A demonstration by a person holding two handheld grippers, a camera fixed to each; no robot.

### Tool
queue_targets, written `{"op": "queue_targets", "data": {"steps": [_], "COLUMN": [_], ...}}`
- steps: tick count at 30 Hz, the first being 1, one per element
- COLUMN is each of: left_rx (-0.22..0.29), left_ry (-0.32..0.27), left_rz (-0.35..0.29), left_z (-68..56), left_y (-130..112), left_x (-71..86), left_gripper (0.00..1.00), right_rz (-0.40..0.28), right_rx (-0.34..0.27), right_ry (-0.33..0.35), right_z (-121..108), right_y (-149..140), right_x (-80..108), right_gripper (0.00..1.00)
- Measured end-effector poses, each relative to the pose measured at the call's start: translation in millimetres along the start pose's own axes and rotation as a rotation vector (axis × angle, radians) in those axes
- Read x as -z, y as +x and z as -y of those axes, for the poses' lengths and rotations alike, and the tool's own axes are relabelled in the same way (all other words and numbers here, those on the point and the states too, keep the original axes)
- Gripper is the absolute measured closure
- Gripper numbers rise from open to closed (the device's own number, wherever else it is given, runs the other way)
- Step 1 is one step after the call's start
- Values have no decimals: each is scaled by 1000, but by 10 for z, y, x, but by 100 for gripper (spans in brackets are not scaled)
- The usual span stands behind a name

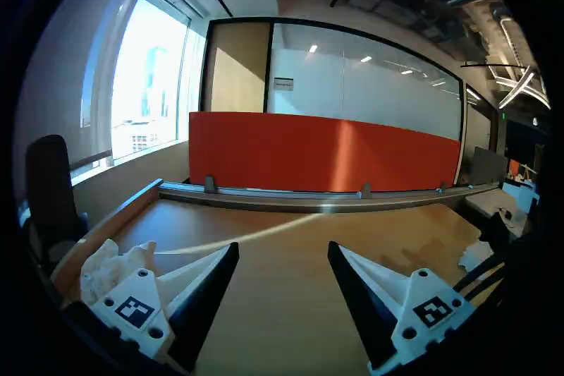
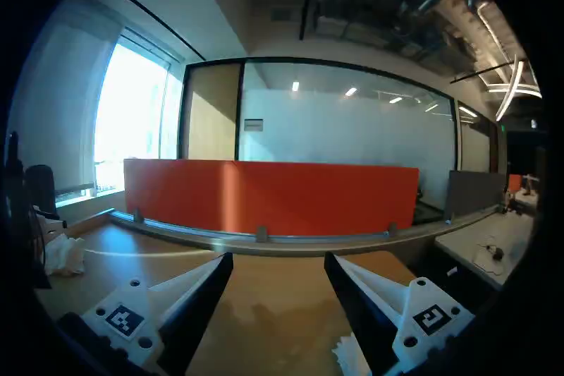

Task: Fold towel

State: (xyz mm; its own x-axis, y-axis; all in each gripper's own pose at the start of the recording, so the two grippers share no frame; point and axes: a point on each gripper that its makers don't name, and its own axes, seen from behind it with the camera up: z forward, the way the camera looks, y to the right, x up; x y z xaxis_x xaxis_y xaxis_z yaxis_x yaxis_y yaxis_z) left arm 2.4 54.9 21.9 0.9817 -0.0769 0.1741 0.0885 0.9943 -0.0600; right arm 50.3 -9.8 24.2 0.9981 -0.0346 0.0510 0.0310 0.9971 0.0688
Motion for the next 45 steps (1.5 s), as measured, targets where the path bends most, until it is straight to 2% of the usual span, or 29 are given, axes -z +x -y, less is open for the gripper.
{"op": "queue_targets", "data": {"steps": [6,12,20,24,36,39,45], "left_rx": [0,-23,-27,-32,-92,-96,-70], "left_ry": [5,15,12,14,27,35,48], "left_rz": [-22,-56,-82,-94,-130,-147,-177], "left_z": [27,36,15,39,112,121,194], "left_y": [62,142,109,30,-295,-349,-475], "left_x": [-2,-12,-34,-35,-16,-5,27], "left_gripper": [7,7,7,6,6,6,6], "right_rz": [-4,-8,-18,-20,-26,-27,-28], "right_rx": [-6,-19,-16,-8,-26,-30,-48], "right_ry": [-3,-6,6,11,29,29,22], "right_z": [45,70,183,260,489,505,514], "right_y": [24,59,123,114,66,59,43], "right_x": [-6,5,50,71,133,149,169], "right_gripper": [0,0,0,0,0,0,0]}}
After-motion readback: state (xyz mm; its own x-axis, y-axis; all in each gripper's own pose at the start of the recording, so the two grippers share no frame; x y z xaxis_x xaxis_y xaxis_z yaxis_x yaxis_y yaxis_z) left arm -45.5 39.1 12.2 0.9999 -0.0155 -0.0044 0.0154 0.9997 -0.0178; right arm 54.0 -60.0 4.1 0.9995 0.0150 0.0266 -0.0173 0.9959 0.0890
